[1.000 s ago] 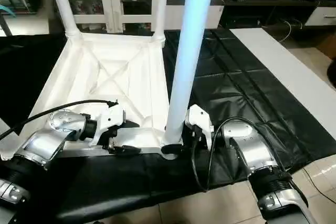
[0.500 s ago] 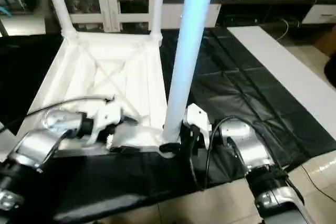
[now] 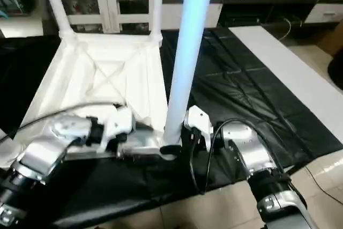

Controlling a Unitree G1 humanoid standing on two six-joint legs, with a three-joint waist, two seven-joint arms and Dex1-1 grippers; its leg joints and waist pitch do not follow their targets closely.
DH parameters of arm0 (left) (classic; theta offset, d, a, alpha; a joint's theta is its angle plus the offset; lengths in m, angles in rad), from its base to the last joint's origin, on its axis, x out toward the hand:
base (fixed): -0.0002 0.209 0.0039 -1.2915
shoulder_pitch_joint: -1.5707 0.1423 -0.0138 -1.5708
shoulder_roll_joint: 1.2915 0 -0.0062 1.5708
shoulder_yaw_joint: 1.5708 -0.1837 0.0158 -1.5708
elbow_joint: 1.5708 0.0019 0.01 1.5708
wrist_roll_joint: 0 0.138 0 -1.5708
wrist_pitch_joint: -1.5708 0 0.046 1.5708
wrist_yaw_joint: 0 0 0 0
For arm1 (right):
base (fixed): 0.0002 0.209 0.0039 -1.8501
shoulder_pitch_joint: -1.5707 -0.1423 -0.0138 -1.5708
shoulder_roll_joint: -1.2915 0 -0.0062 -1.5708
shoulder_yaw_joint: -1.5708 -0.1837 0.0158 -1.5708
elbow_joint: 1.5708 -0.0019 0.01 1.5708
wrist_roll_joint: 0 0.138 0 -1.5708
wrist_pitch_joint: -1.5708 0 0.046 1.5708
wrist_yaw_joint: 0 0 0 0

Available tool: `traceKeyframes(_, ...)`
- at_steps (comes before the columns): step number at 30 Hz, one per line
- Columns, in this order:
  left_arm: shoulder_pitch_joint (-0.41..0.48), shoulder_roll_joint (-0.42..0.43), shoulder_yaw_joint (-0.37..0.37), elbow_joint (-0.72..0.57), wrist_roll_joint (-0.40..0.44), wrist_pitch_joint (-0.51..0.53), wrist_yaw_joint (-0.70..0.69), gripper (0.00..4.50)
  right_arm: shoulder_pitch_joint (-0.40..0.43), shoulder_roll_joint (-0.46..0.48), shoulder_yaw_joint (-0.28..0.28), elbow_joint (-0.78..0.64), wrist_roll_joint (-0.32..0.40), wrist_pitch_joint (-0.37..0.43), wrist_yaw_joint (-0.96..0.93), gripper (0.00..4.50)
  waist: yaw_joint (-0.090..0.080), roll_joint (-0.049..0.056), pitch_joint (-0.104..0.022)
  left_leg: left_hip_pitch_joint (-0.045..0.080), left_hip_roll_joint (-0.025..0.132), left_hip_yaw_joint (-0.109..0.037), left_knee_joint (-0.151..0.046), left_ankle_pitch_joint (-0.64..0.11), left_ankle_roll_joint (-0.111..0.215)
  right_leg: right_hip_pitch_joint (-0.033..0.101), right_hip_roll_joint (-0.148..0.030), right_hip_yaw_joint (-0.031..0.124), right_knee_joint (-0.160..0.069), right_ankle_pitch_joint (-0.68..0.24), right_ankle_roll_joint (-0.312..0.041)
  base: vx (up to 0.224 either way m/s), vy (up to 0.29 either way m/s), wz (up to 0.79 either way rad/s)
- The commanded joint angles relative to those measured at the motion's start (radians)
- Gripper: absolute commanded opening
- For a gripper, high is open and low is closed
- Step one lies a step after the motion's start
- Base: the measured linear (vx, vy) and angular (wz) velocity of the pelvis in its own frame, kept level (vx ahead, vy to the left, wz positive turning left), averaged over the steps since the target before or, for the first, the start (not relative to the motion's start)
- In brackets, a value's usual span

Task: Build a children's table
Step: Rotate leg to tighten

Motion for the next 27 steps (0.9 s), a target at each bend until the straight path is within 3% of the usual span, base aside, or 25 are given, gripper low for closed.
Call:
traceKeyframes(1, -0.004, 0.001, -0.026, 0.004, 0.037, 0.004, 0.019, 3.66, -0.017, -0.023, -0.032, -0.002, -0.034, -0.044, -0.06, 2.63, -0.002, 0.015, -0.062, 0.014, 0.039, -0.017, -0.08, -0.261, 0.026, 0.043, -0.035, 0.03, -0.061, -0.225, -0.252, 0.0, 0.0, 0.0)
traceKeyframes(10, -0.029, -0.035, -0.048, 0.082, 0.106, -0.015, 0.126, 2.91, -0.02, -0.023, -0.027, 0.006, -0.039, -0.054, -0.062, 2.63, -0.001, 0.01, -0.064, 0.013, 0.038, -0.016, -0.077, -0.243, 0.038, 0.043, -0.035, 0.029, -0.059, -0.206, -0.257, 0.0, 0.0, 0.0)
traceKeyframes(18, -0.038, -0.066, -0.058, 0.124, 0.098, -0.011, 0.127, 2.21, -0.024, -0.018, -0.022, 0.016, -0.044, -0.059, -0.062, 2.63, 0.001, 0.008, -0.064, 0.012, 0.037, -0.016, -0.075, -0.239, 0.048, 0.044, -0.037, 0.029, -0.06, -0.211, -0.259, 0.0, 0.0, 0.0)
traceKeyframes(27, -0.053, -0.037, -0.062, 0.156, 0.105, -0.047, 0.086, 1.45, -0.032, -0.02, -0.02, 0.024, -0.046, -0.065, -0.061, 2.63, 0.001, 0.009, -0.063, 0.013, 0.038, -0.017, -0.077, -0.255, 0.042, 0.043, -0.038, 0.028, -0.063, -0.24, -0.251, 0.0, 0.0, 0.0)
